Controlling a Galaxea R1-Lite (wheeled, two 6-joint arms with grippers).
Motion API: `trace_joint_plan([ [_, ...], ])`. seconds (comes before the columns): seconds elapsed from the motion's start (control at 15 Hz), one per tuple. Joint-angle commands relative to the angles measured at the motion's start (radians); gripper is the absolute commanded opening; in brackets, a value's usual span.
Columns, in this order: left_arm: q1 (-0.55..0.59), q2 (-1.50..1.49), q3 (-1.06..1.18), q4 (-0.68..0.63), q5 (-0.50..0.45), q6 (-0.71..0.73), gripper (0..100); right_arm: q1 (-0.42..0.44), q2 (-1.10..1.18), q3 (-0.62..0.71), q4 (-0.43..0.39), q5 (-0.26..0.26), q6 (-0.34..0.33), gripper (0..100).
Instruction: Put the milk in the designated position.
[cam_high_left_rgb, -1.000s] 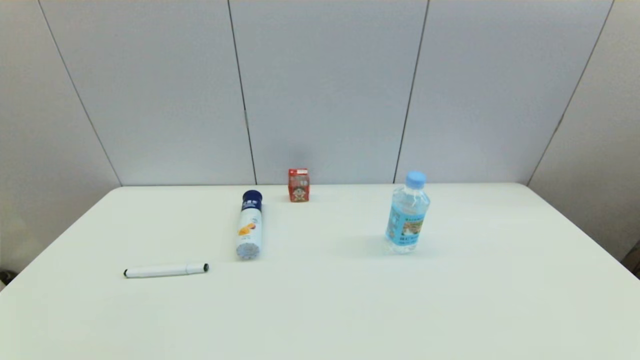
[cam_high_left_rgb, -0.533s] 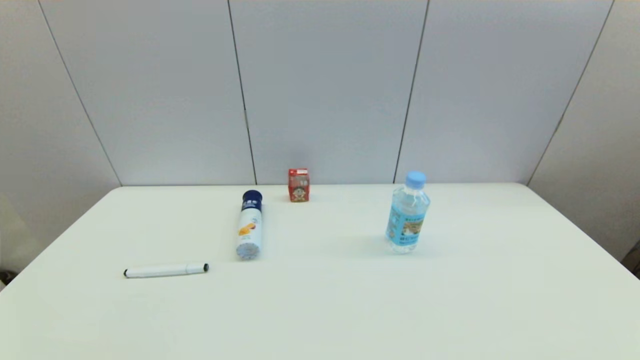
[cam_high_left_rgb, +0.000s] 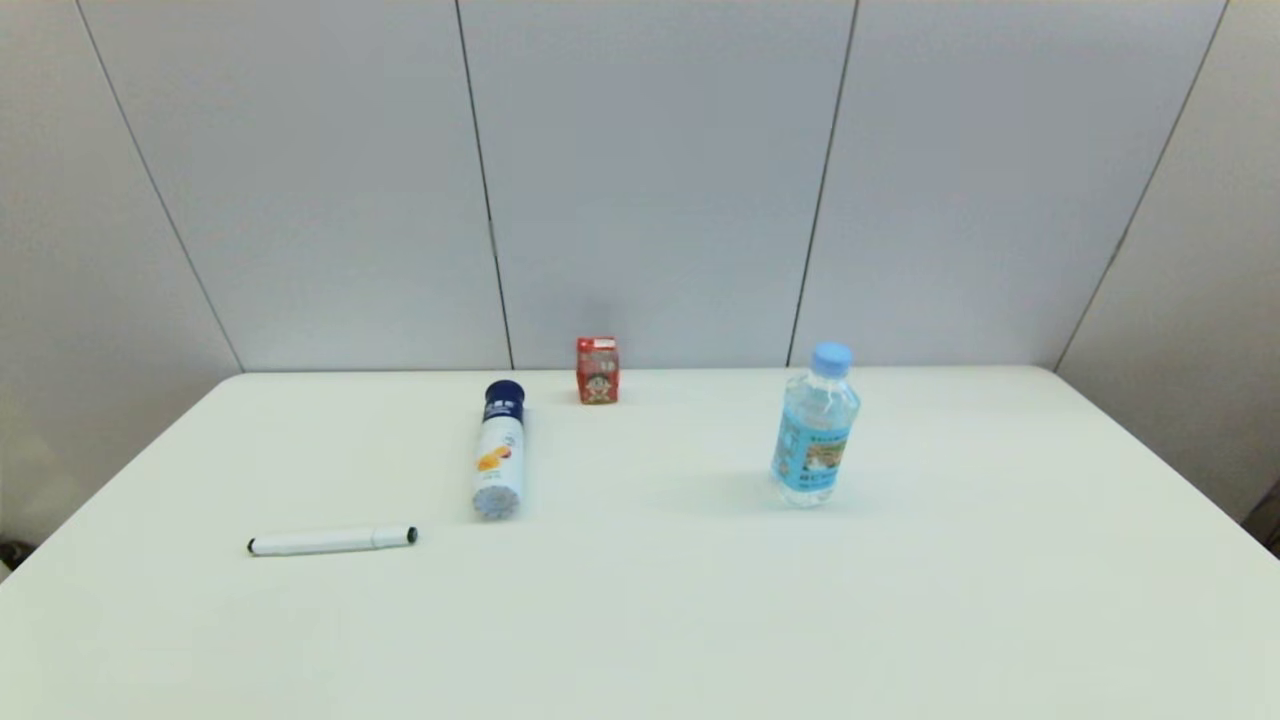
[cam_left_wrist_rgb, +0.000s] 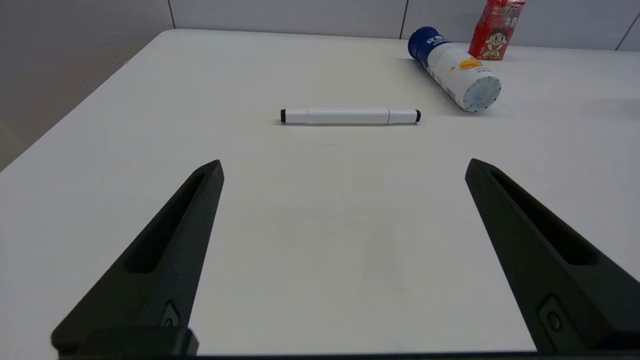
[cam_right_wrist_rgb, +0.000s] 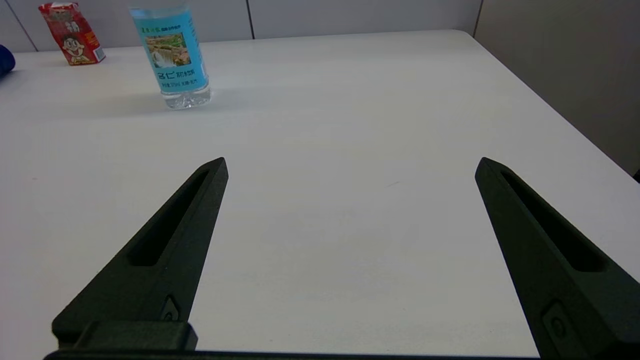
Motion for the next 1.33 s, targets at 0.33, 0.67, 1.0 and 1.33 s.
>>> trace_joint_plan([
  [0.33,0.04,0.577,-0.234,-0.221,-0.001,0.16,100,0.001,0.002,0.0,0.0,0.0,0.0,100],
  [0.67,0.039,1.035,-0.513,-0.369,-0.119,0.309,100,0.001,0.002,0.0,0.0,0.0,0.0,100],
  [1.0,-0.04,1.328,-0.691,-0.42,-0.285,0.387,100,0.001,0.002,0.0,0.0,0.0,0.0,100],
  [1.33,-0.124,1.584,-0.906,-0.428,-0.366,0.398,100,0.0,0.002,0.0,0.0,0.0,0.0,100],
])
